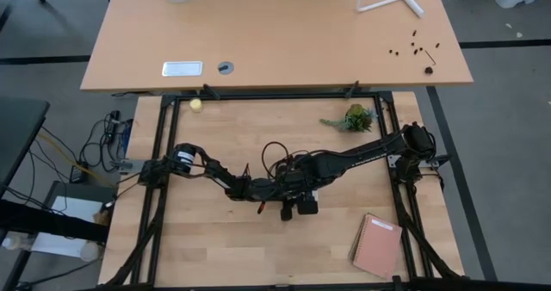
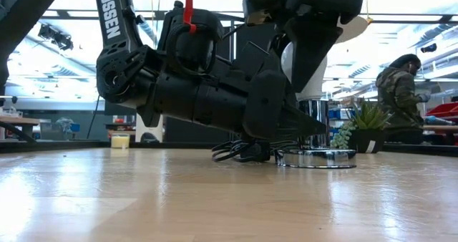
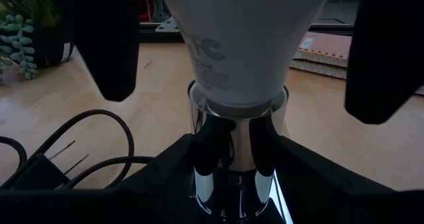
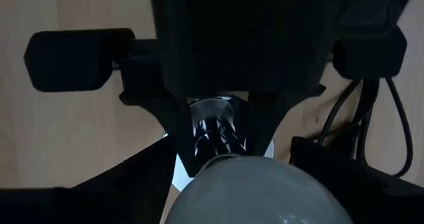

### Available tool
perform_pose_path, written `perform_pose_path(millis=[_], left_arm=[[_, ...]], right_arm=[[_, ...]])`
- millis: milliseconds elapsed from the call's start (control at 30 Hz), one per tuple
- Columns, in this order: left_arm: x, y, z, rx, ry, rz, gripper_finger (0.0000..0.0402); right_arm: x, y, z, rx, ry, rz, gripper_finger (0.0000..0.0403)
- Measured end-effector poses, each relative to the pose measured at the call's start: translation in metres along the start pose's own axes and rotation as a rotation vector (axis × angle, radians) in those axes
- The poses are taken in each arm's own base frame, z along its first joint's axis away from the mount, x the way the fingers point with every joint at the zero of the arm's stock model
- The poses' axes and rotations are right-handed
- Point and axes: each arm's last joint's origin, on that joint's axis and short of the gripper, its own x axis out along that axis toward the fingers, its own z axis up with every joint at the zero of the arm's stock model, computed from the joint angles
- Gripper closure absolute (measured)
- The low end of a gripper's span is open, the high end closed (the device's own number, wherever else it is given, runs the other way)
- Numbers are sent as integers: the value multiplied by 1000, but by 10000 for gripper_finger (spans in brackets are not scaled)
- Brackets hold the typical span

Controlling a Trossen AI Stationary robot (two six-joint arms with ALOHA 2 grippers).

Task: Screw lightbulb
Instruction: Insert the white lightbulb into the metallic lamp

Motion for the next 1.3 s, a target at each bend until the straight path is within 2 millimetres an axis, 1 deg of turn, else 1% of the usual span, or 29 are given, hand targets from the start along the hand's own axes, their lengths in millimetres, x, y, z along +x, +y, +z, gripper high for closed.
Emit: perform_pose_path(millis=[100,233,300,533,833,967,1300], left_arm=[[0,0,0,0,0,0,204],[0,0,0,0,0,0,204],[0,0,0,0,0,0,204],[0,0,0,0,0,-1,204],[0,0,0,0,0,-1,204],[0,0,0,0,0,-1,203],[0,0,0,-1,0,-1,203]], right_arm=[[0,0,-1,47,8,-2,98],[0,-1,-7,77,69,-10,98],[0,-2,-6,87,67,-10,98],[0,-2,-6,82,66,-9,98],[0,-2,-6,-34,59,-7,98],[0,-1,-5,0,56,-11,98],[-1,-1,-7,19,77,8,98]])
